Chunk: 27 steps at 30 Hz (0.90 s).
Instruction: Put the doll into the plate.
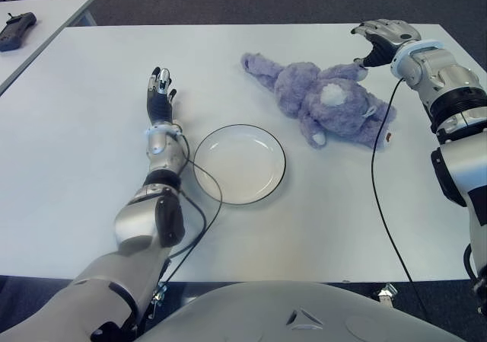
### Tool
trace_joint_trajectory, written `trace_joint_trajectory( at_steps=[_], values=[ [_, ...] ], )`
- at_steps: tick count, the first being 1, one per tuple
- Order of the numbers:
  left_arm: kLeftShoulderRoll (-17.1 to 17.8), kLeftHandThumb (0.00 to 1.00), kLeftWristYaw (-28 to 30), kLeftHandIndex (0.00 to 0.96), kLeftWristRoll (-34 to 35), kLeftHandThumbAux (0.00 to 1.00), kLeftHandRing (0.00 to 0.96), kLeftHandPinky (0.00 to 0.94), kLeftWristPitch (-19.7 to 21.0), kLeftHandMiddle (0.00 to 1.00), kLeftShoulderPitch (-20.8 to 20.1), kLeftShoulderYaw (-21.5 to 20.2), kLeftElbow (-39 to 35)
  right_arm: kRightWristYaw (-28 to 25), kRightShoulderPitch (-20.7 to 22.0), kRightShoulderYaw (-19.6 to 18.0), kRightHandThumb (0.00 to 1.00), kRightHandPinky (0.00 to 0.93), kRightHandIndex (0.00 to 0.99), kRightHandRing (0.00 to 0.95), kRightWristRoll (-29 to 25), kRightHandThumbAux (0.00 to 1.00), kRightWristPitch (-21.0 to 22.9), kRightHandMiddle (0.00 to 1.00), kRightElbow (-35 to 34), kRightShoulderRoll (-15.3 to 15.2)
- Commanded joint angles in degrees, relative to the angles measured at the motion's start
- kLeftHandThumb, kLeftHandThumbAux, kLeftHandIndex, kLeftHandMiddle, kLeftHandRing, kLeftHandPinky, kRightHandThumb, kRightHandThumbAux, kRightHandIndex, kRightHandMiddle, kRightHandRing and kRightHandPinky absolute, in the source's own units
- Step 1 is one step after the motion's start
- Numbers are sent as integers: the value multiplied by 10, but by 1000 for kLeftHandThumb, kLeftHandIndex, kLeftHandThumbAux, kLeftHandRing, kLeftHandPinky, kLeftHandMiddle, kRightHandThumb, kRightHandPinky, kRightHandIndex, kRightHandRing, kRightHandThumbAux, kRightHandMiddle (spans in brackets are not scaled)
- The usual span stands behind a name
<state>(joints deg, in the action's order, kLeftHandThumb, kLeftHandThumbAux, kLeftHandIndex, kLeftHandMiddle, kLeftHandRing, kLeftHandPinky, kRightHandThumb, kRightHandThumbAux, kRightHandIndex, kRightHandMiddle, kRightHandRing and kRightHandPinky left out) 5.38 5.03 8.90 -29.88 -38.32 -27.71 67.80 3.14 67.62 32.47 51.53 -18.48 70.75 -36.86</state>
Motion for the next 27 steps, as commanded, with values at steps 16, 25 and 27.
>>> trace_joint_trajectory(
  at_steps=[16, 25, 27],
  values=[
    [-37, 0, -14, 26, -3, 407, 57, 8, 40, 93, 139, 7, 85, -29, -23, 15, 426, 66, 0, 2, 0, 554, -25, 0, -63, 9],
    [-39, 0, -18, 29, 3, 416, 60, 9, 42, 95, 137, 6, 86, -50, -10, 10, 457, 88, 0, 2, -4, 562, -21, 0, -77, 6],
    [-39, 0, -19, 28, 3, 416, 60, 7, 42, 95, 137, 7, 86, -54, -9, 9, 457, 88, 0, 2, -3, 567, -22, 0, -84, 4]
  ],
)
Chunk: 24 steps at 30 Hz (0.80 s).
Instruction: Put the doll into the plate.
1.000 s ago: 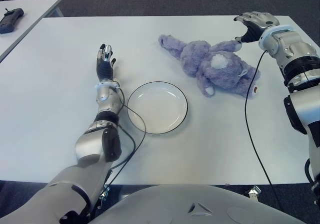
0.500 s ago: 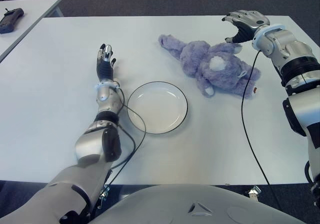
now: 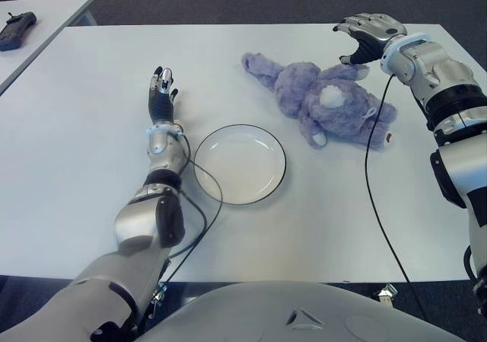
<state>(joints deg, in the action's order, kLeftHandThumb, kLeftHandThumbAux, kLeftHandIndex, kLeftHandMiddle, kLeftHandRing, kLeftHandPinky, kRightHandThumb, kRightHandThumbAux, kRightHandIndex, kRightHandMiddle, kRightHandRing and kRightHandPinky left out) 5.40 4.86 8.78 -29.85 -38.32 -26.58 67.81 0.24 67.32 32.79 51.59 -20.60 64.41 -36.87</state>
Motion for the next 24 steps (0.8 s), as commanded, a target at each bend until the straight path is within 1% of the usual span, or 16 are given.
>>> trace_joint_trajectory(
  at_steps=[1, 10, 24],
  values=[
    [-40, 0, -17, 27, 4, 416, 60, 9, 42, 95, 137, -4, 86, -27, -6, 6, 453, 89, 0, 3, -4, 573, -1, 0, -24, 3],
    [-41, 0, -12, 29, 9, 416, 59, 8, 41, 94, 136, -6, 86, -41, -5, 4, 449, 90, 0, 3, -3, 591, 1, 0, -44, -3],
    [-42, 0, -17, 36, 8, 424, 62, 9, 43, 98, 136, -4, 85, -53, -6, 0, 476, 98, 0, 5, -5, 602, 0, 0, -60, -10]
  ],
)
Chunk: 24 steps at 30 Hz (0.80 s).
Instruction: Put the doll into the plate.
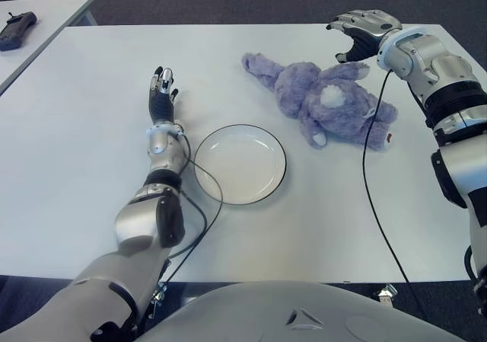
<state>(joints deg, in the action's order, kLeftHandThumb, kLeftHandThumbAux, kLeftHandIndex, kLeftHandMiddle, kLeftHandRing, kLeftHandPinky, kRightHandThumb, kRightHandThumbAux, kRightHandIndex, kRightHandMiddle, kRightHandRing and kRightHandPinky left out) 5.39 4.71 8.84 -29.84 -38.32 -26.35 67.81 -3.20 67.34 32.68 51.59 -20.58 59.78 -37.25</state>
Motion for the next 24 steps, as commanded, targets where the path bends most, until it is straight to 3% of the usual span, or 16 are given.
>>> trace_joint_trajectory(
  at_steps=[1, 10, 16, 24],
  values=[
    [-42, 0, -15, 35, 8, 424, 62, 8, 42, 97, 136, -7, 85, -20, -7, 1, 477, 98, 0, 6, -4, 602, -1, 0, -16, -7],
    [-41, 0, -11, 28, 11, 419, 56, 2, 43, 91, 137, -10, 85, -25, -5, -3, 463, 95, 0, 9, -3, 595, 0, 0, -41, -20],
    [-41, 0, -14, 24, 7, 415, 56, 6, 43, 91, 138, -6, 85, -65, 10, -19, 438, 88, 0, 10, -12, 591, 5, 0, -105, -39],
    [-39, 0, -17, 19, 4, 416, 59, 0, 43, 93, 137, -3, 85, -82, -13, -36, 386, 76, 0, 7, -14, 596, 7, 0, -160, -50]
  ],
)
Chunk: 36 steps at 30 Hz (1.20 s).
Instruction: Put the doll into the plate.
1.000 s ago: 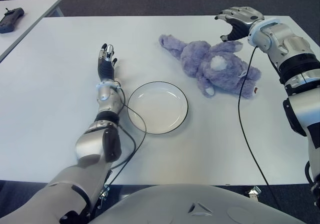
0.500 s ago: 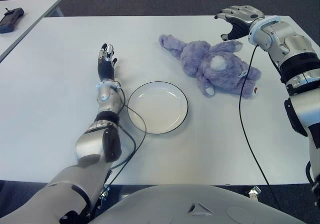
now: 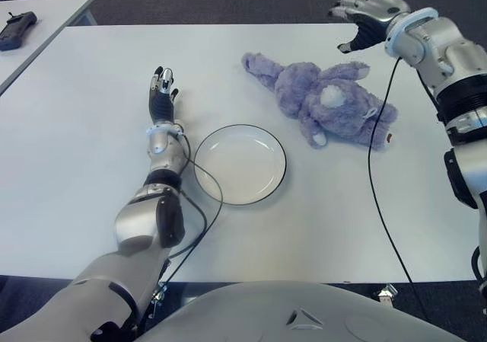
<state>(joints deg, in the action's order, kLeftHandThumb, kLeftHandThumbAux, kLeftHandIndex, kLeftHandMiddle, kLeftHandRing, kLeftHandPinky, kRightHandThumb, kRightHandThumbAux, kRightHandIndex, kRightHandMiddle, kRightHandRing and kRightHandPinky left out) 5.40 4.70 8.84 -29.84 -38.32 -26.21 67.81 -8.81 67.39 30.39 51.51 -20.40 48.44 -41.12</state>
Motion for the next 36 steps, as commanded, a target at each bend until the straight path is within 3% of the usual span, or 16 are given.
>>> trace_joint_trajectory(
  at_steps=[1, 9, 29, 36],
  values=[
    [-39, 0, -16, 18, 5, 415, 59, 0, 43, 93, 137, -5, 85, -28, -20, -16, 383, 76, 0, 7, -15, 596, 4, 0, -58, -14],
    [-40, 0, -15, 22, 7, 410, 60, 1, 42, 94, 137, -6, 85, -43, -56, -38, 368, 74, 0, 4, -28, 601, 3, 0, -112, -25],
    [-39, 0, -18, 29, 4, 415, 58, 0, 44, 95, 137, -3, 85, -86, -87, -69, 363, 76, 0, 9, -32, 594, 17, 0, -187, -37],
    [-39, 0, -21, 24, 5, 425, 54, 0, 47, 89, 135, -3, 86, -73, -144, -83, 324, 73, 0, 13, -41, 583, 13, 0, -216, -38]
  ],
)
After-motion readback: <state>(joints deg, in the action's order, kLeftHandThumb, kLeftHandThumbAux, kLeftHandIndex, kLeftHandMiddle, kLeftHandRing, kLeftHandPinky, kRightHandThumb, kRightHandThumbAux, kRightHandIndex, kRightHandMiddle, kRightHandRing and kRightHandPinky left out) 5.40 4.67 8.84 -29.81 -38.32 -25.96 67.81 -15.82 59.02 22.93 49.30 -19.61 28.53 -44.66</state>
